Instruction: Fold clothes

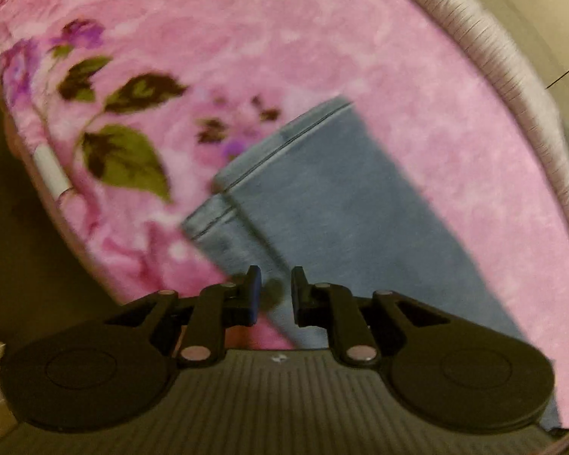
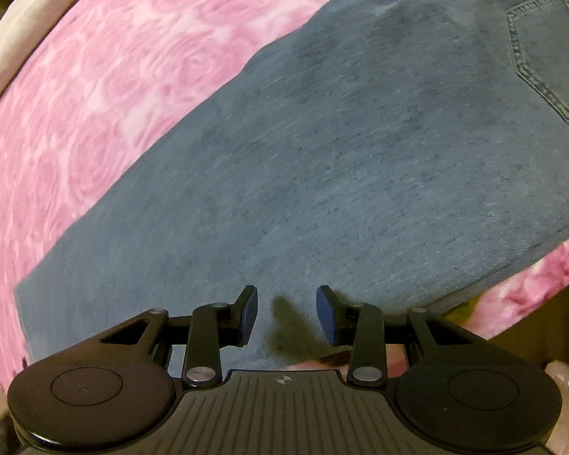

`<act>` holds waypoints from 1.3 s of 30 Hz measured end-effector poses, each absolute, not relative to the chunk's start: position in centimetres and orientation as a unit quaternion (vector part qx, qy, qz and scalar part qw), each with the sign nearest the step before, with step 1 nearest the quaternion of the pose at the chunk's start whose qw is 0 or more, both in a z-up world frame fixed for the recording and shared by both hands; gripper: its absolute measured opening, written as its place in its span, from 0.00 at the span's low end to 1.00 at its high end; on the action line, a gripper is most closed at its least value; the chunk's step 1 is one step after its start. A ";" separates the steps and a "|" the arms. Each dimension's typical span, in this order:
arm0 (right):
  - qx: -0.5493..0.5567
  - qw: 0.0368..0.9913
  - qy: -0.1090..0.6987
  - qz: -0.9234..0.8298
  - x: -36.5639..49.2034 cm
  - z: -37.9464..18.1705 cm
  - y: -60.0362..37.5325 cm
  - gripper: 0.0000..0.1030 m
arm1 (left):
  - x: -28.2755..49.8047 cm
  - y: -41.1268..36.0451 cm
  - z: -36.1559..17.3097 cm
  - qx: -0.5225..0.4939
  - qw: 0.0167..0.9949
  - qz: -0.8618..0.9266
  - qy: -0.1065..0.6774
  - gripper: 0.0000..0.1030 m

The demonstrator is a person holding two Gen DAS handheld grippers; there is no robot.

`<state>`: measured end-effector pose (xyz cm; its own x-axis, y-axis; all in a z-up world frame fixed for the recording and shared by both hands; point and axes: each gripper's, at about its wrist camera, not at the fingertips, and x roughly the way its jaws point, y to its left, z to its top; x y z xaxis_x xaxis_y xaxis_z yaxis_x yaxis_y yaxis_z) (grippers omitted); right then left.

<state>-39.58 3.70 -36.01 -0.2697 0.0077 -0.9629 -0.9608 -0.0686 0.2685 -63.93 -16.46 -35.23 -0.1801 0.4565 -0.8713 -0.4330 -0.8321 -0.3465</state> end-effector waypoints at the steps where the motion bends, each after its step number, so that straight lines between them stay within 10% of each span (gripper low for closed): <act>1: -0.437 0.416 0.544 0.583 -39.2 -36.2 3.6 0.37 | -64.0 -16.4 -35.0 -0.570 0.296 0.766 -0.014 0.13; 39: 0.026 0.299 0.729 0.615 -22.4 -45.6 -1.1 0.37 | -58.2 -24.1 -40.7 -0.435 0.404 0.767 -0.242 0.24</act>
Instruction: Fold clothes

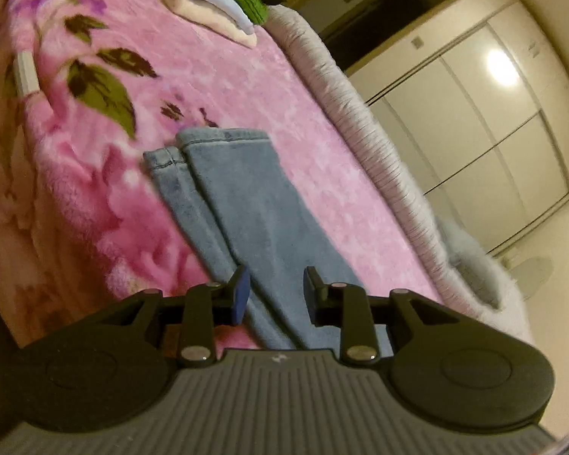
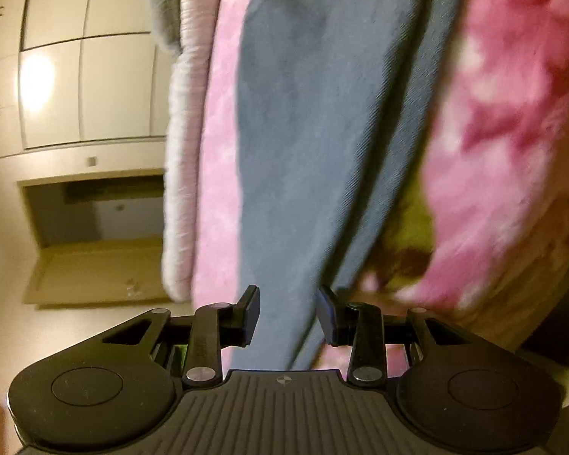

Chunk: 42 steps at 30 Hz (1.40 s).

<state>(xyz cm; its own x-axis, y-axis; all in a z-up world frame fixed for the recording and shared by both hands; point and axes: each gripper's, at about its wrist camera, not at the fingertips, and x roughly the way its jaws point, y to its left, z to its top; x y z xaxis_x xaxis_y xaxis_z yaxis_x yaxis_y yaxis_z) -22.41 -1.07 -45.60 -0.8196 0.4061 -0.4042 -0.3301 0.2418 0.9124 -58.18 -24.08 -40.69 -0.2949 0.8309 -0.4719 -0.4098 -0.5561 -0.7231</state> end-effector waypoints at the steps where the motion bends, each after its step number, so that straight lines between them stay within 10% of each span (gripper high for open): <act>1: 0.025 0.309 0.727 0.613 -22.4 -45.7 -0.7 0.37 | -58.4 -24.1 -40.7 -0.436 0.404 0.767 -0.243 0.24; 20: 0.009 0.358 0.664 0.657 -23.1 -44.6 1.0 0.34 | -64.5 -21.2 -42.5 -0.464 0.354 0.764 -0.276 0.19; 24: -0.011 0.375 0.621 0.688 -22.6 -43.2 0.3 0.05 | -63.2 -21.5 -41.5 -0.429 0.378 0.785 -0.237 0.01; 42: -0.071 0.393 0.575 0.715 -22.6 -43.3 -2.9 0.05 | -62.0 -23.5 -42.4 -0.426 0.380 0.798 -0.194 0.06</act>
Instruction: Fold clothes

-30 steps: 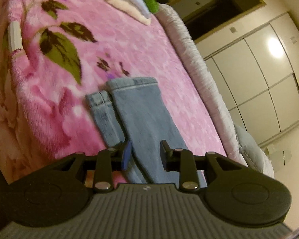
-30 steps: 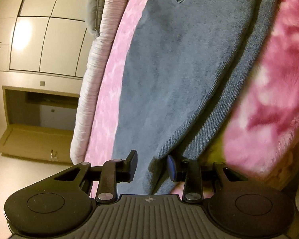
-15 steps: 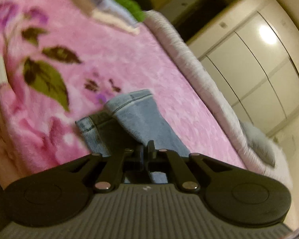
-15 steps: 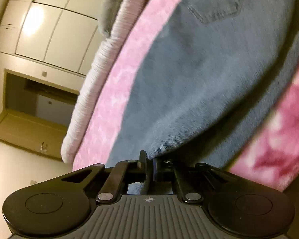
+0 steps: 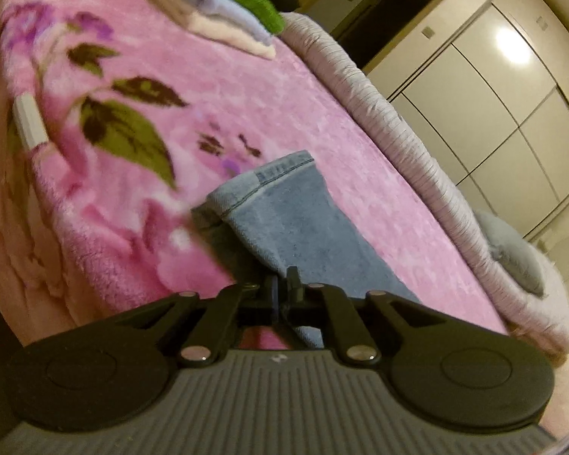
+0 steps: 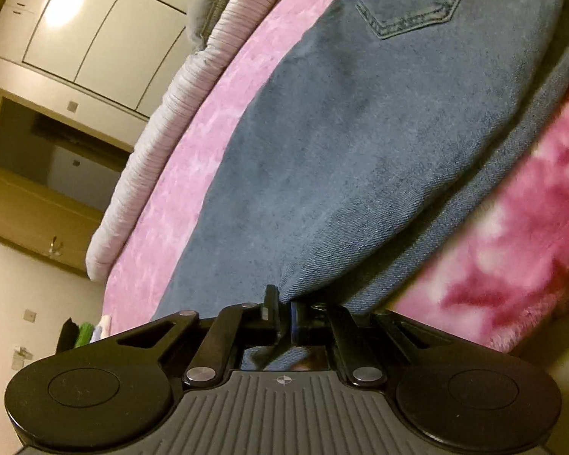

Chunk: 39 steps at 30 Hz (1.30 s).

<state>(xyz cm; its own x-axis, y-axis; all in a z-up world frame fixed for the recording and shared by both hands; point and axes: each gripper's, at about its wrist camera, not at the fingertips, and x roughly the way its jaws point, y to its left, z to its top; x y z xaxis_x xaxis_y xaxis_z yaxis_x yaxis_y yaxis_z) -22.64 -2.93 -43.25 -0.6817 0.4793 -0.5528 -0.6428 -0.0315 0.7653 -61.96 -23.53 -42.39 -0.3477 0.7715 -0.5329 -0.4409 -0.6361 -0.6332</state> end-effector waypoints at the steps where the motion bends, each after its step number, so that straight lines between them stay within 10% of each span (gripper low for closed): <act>1: -0.072 0.389 0.575 0.716 -22.5 -43.1 -2.9 0.08 | -62.0 -23.7 -42.1 -0.432 0.375 0.796 -0.196 0.06; 8: -0.042 0.377 0.590 0.712 -17.5 -42.0 -3.5 0.31 | -56.2 -23.1 -37.4 -0.414 0.394 0.814 -0.103 0.06; 21: 0.111 0.508 0.551 0.652 2.2 -39.8 -1.0 0.31 | -37.7 -8.0 -37.9 -0.434 0.616 0.658 0.003 0.07; 35: 0.194 0.494 0.596 0.603 8.3 -44.0 7.2 0.32 | -36.6 -4.9 -39.3 -0.438 0.591 0.677 0.031 0.11; 39: 0.147 0.512 0.547 0.646 7.5 -42.0 7.6 0.05 | -36.8 -5.0 -39.6 -0.437 0.591 0.677 0.038 0.11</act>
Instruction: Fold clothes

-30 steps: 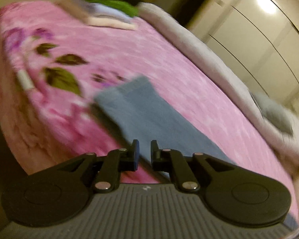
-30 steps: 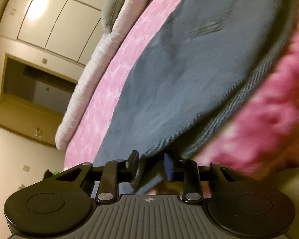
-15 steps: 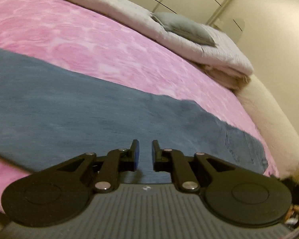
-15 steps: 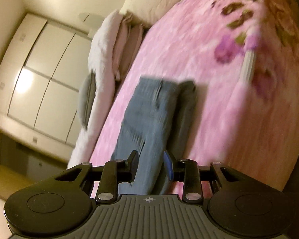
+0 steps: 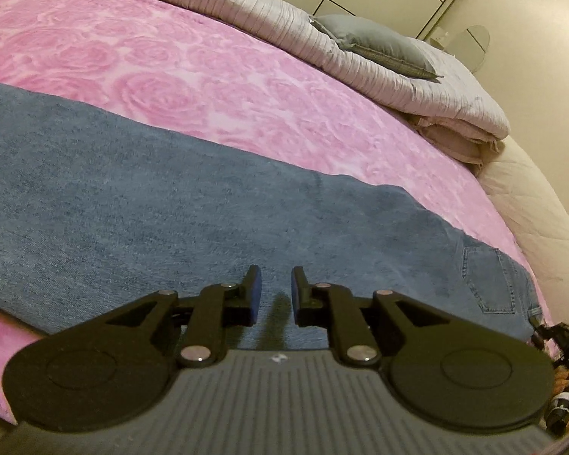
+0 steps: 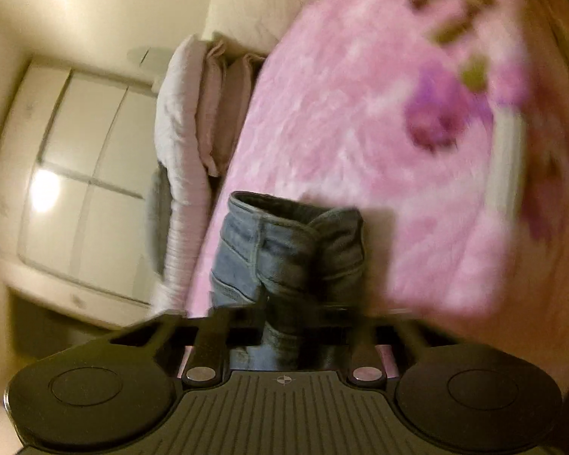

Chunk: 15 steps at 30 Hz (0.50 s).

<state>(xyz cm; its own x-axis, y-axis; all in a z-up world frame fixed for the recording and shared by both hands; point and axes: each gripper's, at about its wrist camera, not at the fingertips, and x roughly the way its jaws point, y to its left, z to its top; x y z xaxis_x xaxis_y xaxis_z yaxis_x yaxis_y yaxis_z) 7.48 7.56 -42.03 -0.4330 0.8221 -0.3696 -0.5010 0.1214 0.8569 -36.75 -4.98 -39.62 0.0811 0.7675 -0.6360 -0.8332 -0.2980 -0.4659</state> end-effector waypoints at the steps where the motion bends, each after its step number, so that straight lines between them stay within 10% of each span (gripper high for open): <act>1: 0.140 0.516 0.525 0.662 7.3 -41.0 7.1 0.04 | -36.8 -5.0 -39.6 -0.434 0.591 0.678 0.043 0.11; 15: 0.013 0.616 0.447 0.648 5.7 -41.1 5.6 0.10 | -38.2 -6.2 -40.1 -0.417 0.580 0.696 0.075 0.10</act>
<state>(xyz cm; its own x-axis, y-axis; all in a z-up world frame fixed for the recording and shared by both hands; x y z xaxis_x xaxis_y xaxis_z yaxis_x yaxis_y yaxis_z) 5.66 5.61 -41.12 -0.2407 0.8102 -0.5344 -0.7872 0.1591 0.5958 -38.16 -6.24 -40.10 0.0199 0.7446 -0.6672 -0.8697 -0.3162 -0.3789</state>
